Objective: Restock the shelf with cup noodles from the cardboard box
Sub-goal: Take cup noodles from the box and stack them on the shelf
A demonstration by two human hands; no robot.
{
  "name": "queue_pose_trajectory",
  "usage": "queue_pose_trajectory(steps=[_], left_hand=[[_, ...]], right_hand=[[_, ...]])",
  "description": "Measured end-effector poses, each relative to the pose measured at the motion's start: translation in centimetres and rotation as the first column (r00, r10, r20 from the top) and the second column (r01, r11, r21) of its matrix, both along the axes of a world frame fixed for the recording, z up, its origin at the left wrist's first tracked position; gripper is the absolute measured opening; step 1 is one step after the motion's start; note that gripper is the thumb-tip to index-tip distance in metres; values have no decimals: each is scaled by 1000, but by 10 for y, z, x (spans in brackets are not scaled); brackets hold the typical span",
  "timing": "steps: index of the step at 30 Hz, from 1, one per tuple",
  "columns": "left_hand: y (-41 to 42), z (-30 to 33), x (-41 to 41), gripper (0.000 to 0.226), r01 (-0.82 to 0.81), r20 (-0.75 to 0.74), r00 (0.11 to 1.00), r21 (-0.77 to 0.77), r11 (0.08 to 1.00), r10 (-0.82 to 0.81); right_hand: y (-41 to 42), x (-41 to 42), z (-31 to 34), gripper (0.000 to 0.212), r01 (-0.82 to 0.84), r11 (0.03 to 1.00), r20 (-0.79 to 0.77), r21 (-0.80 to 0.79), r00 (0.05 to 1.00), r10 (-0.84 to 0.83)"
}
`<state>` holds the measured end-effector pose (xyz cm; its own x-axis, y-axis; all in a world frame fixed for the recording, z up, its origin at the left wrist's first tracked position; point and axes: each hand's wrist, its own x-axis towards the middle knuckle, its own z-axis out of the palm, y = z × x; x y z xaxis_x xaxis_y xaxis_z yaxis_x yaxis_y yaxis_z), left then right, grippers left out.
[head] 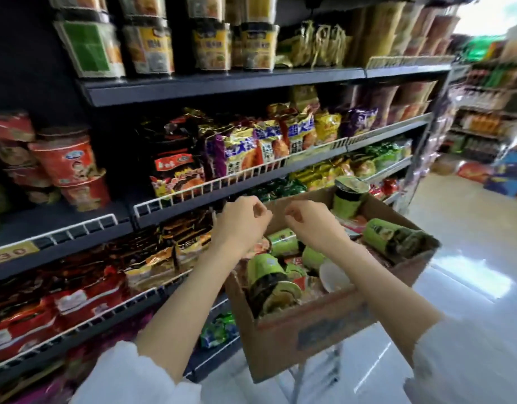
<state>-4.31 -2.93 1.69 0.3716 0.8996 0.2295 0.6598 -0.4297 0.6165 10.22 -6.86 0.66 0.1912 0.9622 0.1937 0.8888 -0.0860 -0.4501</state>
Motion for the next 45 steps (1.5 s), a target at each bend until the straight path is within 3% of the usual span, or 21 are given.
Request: queue_pose_trajectory(steps=[7,13,17,20,22,24,27,30,33,35,40,43,45], left_hand=[[-12,-24,151,20,129,-106,984,-151,980,-145],[9,-65,257,22,113,-276,941,-288,951,-195],[22,-89,291,36,108,-445,843,-410,905,-302],[29,-107,293,61,89,-594,689,-500,862,-415],[31,-117,287,78,58,-639,636,-521,852,-433],[34,-121,281,93,54,-609,668,-533,844,-427],[37,-123,275,98,81,-527,730,-565,821,-435],[38,-124,267,94,74,-449,799,-586,807,-399],[42,-121,251,72,45,-274,925,-608,792,-263],[42,-117,241,58,14,-173,974,-589,808,-143],[37,-115,226,53,-115,-84,993,-454,883,86],[34,-119,222,43,-139,-13,989,-389,911,145],[32,-121,222,37,-131,19,989,-316,940,145]], right_hand=[[-30,140,-33,22,63,989,22,-130,998,-60],[-11,249,-68,50,56,915,160,-400,987,10],[-1,285,-82,56,42,857,269,-513,956,114],[2,300,-86,81,87,779,321,-621,935,152],[4,305,-88,92,85,756,361,-649,909,208],[9,307,-89,93,68,780,383,-622,896,226],[18,305,-91,89,28,816,333,-577,921,204],[25,299,-93,86,-61,842,50,-537,993,104],[31,295,-90,73,-86,886,-224,-455,974,-21],[33,292,-87,74,-48,894,-294,-446,951,-96],[39,291,-85,61,18,911,-252,-413,958,-134],[41,295,-82,47,-6,926,-398,-376,904,-156],[40,298,-80,41,11,948,-404,-319,903,-147]])
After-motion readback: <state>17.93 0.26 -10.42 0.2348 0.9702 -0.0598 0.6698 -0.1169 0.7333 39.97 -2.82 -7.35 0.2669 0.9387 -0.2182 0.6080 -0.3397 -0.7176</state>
